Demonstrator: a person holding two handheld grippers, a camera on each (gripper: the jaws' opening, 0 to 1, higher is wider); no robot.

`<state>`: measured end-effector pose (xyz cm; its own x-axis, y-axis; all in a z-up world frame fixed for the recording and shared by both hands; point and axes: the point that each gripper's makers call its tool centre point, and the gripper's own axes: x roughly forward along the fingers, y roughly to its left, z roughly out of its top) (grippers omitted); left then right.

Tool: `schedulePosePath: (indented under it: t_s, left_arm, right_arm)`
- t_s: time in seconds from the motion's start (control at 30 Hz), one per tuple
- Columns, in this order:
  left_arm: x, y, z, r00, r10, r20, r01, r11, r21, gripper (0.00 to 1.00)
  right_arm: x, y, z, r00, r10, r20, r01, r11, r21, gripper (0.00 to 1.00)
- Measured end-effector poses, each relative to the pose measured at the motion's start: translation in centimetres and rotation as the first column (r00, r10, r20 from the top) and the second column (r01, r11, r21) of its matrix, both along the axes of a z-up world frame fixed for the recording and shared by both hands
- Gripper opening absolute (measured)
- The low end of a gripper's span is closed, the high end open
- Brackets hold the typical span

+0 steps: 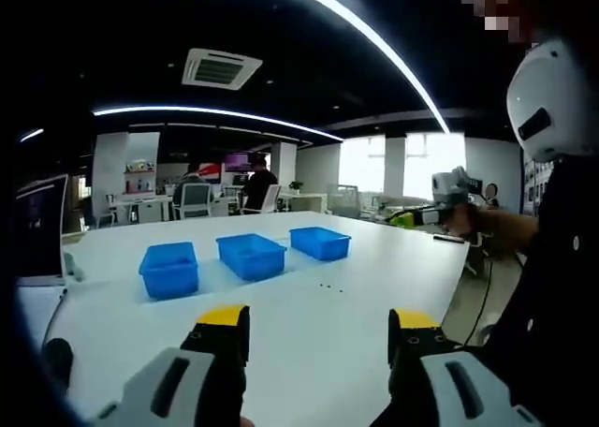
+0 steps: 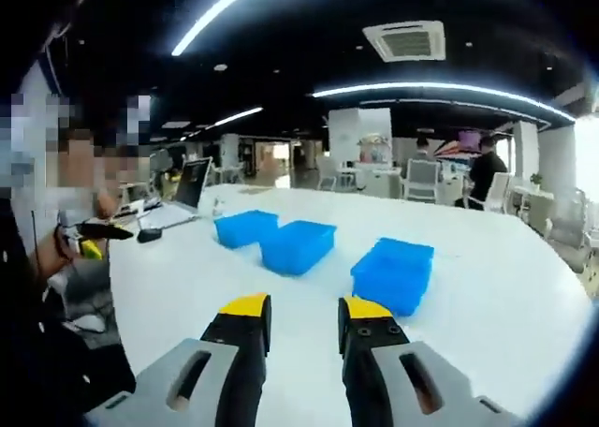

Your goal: Pick up the resistors one by one and place each resistor into its matching bin, sorting the parts by color and model until every resistor is separated into the correct bin for its type

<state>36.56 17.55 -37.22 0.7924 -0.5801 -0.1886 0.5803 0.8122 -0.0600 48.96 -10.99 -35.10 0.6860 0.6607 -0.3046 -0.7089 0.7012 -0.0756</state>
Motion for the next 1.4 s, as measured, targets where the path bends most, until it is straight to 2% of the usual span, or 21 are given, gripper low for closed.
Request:
schedulePosePath:
  t_s: [0.1, 0.27, 0.37, 0.43, 0.57, 0.67, 0.87, 1.0, 1.1, 1.23, 1.33, 1.37, 1.4]
  left_arm:
    - [-0.1, 0.2, 0.0, 1.000, 0.002, 0.000, -0.002, 1.000, 0.000, 0.61]
    - [-0.3, 0.5, 0.0, 1.000, 0.011, 0.000, -0.011, 1.000, -0.002, 0.61]
    - [-0.4, 0.7, -0.1, 1.000, 0.016, 0.000, -0.016, 1.000, -0.001, 0.61]
    - [-0.5, 0.8, -0.1, 1.000, 0.019, 0.000, -0.019, 1.000, -0.003, 0.61]
    - [-0.7, 0.9, -0.1, 1.000, 0.021, 0.000, -0.021, 1.000, -0.002, 0.61]
    - [-0.8, 1.0, -0.1, 1.000, 0.024, 0.000, -0.024, 1.000, -0.004, 0.61]
    - [-0.9, 1.3, -0.3, 0.999, 0.035, -0.005, -0.035, 0.999, -0.007, 0.61]
    - [-0.9, 1.4, -0.4, 0.999, 0.036, -0.008, -0.036, 0.999, -0.006, 0.61]
    - [-0.9, 1.5, -0.3, 0.999, 0.036, -0.007, -0.036, 0.999, -0.006, 0.61]
    - [-0.9, 1.5, -0.3, 0.999, 0.036, -0.006, -0.036, 0.999, -0.007, 0.61]
    - [-1.0, 1.5, -0.3, 0.999, 0.037, -0.007, -0.037, 0.999, -0.008, 0.61]
    - [-1.0, 1.6, -0.4, 0.999, 0.039, -0.008, -0.039, 0.999, -0.007, 0.61]
    - [-1.0, 1.6, -0.4, 0.999, 0.039, -0.009, -0.039, 0.999, -0.009, 0.61]
  right_arm:
    - [0.2, 1.8, -0.5, 0.995, 0.097, -0.026, -0.099, 0.991, -0.091, 0.30]
    - [0.5, 4.2, -0.9, 0.977, 0.202, -0.070, -0.211, 0.964, -0.162, 0.30]
    - [0.6, 5.4, -1.7, 0.955, 0.278, -0.100, -0.295, 0.926, -0.237, 0.29]
    - [0.6, 5.8, -2.2, 0.941, 0.312, -0.128, -0.336, 0.906, -0.259, 0.29]
    - [0.3, 6.9, -3.4, 0.890, 0.414, -0.192, -0.455, 0.834, -0.312, 0.29]
    - [0.4, 7.6, -4.2, 0.865, 0.446, -0.232, -0.501, 0.796, -0.340, 0.29]
    - [1.1, 8.7, -5.1, 0.848, 0.453, -0.275, -0.528, 0.768, -0.363, 0.29]
    - [1.0, 9.2, -5.7, 0.826, 0.475, -0.303, -0.562, 0.733, -0.382, 0.29]
    - [0.7, 9.3, -6.2, 0.796, 0.510, -0.326, -0.605, 0.686, -0.404, 0.28]
    - [1.1, 9.5, -6.6, 0.784, 0.502, -0.365, -0.619, 0.663, -0.421, 0.28]
    - [0.8, 9.6, -6.9, 0.752, 0.535, -0.384, -0.659, 0.598, -0.456, 0.27]
    - [0.7, 9.7, -7.0, 0.743, 0.548, -0.384, -0.668, 0.582, -0.464, 0.27]
    - [0.7, 9.9, -7.0, 0.741, 0.548, -0.388, -0.671, 0.577, -0.465, 0.27]
